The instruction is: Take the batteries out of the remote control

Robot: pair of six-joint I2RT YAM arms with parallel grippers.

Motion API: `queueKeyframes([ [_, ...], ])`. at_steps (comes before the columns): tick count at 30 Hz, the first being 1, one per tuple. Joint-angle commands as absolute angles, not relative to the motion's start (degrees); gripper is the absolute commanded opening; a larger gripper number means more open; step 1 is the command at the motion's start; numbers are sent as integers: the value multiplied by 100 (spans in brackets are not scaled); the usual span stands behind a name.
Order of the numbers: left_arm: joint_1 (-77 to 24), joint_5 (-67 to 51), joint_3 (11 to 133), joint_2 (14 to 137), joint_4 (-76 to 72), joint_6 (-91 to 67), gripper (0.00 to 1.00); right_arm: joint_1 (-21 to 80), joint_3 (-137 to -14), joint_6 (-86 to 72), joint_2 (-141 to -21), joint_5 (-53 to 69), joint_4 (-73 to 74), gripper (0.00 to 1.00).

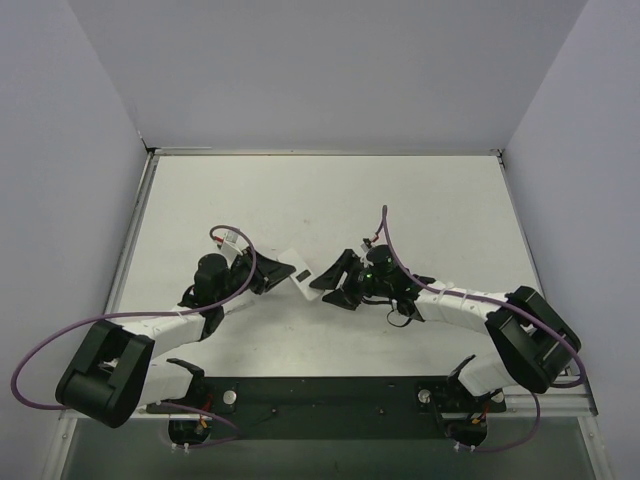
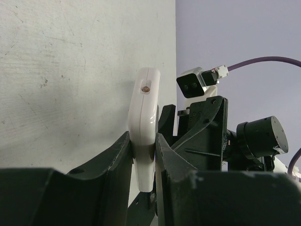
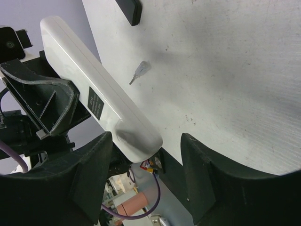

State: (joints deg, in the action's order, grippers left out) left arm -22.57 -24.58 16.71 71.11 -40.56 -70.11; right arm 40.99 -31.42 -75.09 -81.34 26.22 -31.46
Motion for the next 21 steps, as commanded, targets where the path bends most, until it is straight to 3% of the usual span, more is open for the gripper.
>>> queueKeyframes([
  [1, -2294, -2452, 1731, 7128, -4526, -7049, 0, 4148, -3401, -7576, -8183, 2602, -3463, 54],
  [3, -2294, -2443, 1740, 7137, -4518, -7049, 0, 4148, -3401, -7559, -8174, 2593, -3454, 51],
  [13, -2303, -2461, 1863, 7233, -4491, -7058, 0, 4140, -3191, -7550, -7990, 2514, -3594, 20],
  [21, -2303, -2461, 1899, 7356, -4500, -7075, 0, 4105, -2997, -7532, -7814, 2479, -3604, 15],
])
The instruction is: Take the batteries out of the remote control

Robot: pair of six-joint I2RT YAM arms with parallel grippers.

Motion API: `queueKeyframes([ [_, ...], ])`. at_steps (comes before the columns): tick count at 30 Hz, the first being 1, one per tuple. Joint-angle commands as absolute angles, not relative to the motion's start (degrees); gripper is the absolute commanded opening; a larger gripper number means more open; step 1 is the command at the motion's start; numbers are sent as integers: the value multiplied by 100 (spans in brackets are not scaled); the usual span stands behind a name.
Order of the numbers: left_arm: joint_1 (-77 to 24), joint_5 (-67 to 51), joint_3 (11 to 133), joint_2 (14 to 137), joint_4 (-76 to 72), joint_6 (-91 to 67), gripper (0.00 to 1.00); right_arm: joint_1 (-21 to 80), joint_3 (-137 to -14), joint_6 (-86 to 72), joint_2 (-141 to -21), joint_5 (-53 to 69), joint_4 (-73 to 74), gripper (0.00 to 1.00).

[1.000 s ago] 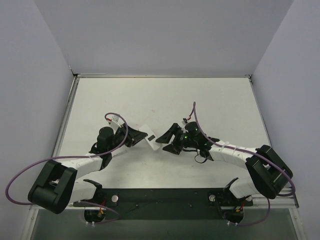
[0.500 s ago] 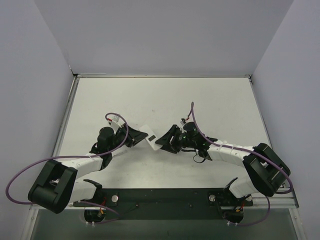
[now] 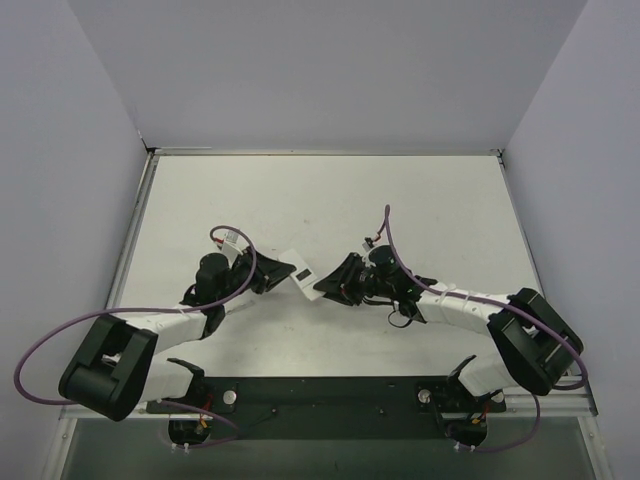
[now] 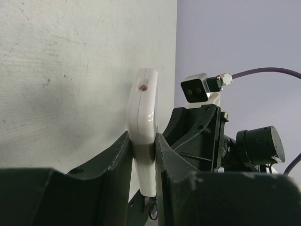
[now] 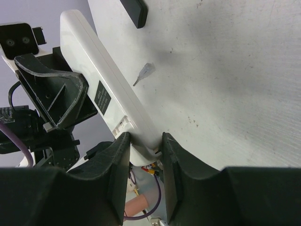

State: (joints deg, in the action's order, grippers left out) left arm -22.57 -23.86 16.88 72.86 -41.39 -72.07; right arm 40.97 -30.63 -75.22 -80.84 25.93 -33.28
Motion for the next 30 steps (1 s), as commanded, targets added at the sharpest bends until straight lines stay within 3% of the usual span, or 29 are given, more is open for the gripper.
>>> queueKeyframes([
  [1, -2303, -2452, 1898, 7365, -4500, -7066, 0, 4104, -2927, -7532, -7761, 2470, -3595, 16],
  [13, -2303, -2346, 2355, 7715, -3883, -6205, 0, 3859, -2689, -7242, -7445, 2699, -3525, 9],
  [23, -2355, -2839, 2724, 8508, -4123, -6311, 0, 3569, -2549, -7110, -7585, 2821, -3401, 17],
  [25, -2382, -2778, 2812, 8543, -3851, -6179, 0, 3525, -2496, -7119, -7611, 2848, -3462, 23],
  [30, -2452, -2742, 2839, 8692, -3858, -6038, 0, 3437, -2487, -7110, -7673, 2918, -3507, 21],
])
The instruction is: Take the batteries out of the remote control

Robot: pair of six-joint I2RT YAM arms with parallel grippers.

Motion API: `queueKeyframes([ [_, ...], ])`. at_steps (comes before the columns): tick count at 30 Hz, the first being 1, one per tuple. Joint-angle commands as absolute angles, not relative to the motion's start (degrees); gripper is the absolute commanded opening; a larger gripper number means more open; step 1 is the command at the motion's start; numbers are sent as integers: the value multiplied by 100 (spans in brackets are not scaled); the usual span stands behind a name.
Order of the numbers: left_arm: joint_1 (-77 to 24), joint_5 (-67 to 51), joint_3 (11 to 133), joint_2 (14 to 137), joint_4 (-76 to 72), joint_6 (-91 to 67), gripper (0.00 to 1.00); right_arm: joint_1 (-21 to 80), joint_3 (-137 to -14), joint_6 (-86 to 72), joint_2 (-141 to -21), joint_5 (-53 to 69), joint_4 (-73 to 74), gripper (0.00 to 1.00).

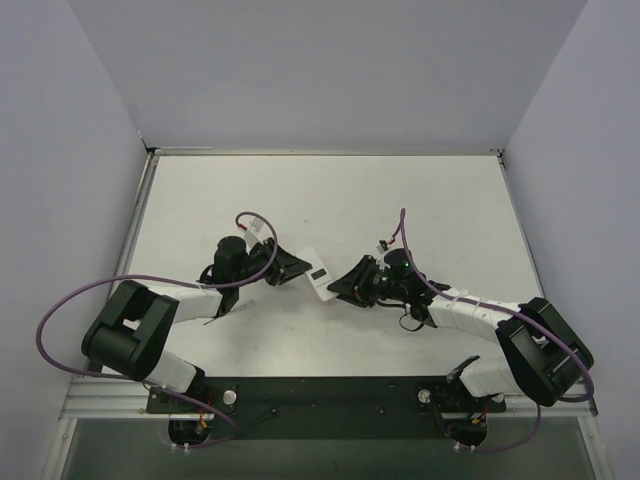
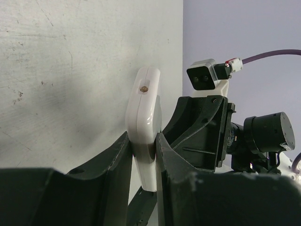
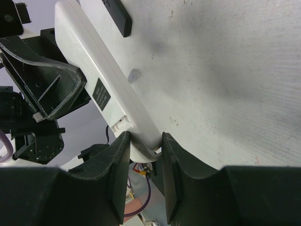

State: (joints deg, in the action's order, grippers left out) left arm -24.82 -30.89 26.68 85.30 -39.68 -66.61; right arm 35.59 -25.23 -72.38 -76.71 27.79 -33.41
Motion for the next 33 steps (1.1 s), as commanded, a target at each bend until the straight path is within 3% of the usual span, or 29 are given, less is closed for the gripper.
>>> queueKeyframes([
  [1, -2452, -2742, 2865, 8788, -3911, -6064, 0, 3437, -2487, -7136, -7708, 2927, -3576, 22],
  [10, -2461, -2813, 2874, 9123, -4184, -6223, 0, 3366, -2294, -7084, -7576, 2927, -3533, 36],
  [15, -2470, -2812, 2970, 9149, -4122, -6205, 0, 3314, -2180, -7084, -7488, 2857, -3524, 26],
  [19, -2479, -2742, 3041, 9114, -3912, -6039, 0, 3313, -2215, -7040, -7471, 2778, -3279, 26],
  [33, -2496, -2057, 3946, 8228, -872, -4553, 0, 3208, -1907, -6716, -6751, 1952, -2042, 29],
])
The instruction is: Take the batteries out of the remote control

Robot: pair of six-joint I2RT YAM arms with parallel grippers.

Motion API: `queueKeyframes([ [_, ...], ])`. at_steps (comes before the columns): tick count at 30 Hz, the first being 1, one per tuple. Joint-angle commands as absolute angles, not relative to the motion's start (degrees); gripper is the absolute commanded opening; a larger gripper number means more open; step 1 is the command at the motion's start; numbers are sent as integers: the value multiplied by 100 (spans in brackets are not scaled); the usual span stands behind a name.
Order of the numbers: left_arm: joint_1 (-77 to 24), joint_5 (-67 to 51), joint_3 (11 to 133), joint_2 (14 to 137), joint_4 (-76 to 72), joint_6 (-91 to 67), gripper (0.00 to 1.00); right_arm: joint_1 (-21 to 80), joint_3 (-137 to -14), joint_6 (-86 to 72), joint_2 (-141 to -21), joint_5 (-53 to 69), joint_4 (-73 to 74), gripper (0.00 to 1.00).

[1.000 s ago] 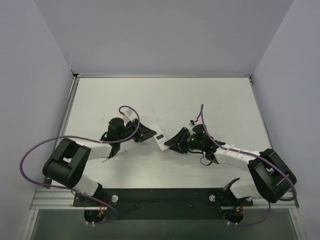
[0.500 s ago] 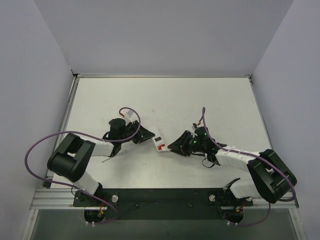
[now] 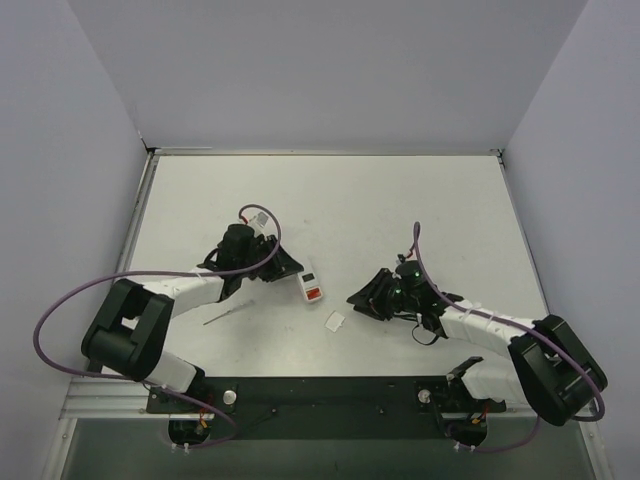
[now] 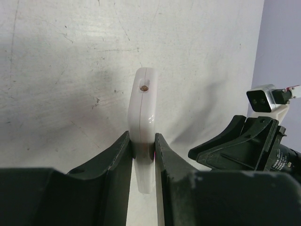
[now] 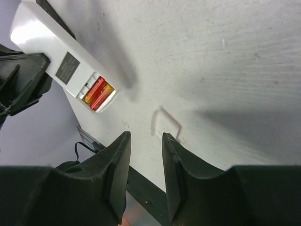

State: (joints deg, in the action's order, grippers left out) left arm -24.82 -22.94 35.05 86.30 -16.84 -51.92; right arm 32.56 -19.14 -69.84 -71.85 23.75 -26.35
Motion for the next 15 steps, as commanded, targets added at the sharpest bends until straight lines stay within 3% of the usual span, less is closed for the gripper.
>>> queueKeyframes([
  [1, -2513, -2057, 3990, 8174, -801, -4431, 0, 3217, -1951, -6637, -6680, 1855, -1900, 31],
  [5, -2812, -2083, 4306, 8068, -545, -4158, 0, 3225, -2214, -6023, -6241, 1469, -909, 56],
  [12, -3330, -2443, 4885, 8857, -1027, -4438, 0, 3243, -2531, -5416, -4756, 475, 623, 80],
  [15, -3682, -2400, 5114, 9298, -1256, -4561, 0, 3269, -2707, -5335, -4290, 186, 1141, 84],
])
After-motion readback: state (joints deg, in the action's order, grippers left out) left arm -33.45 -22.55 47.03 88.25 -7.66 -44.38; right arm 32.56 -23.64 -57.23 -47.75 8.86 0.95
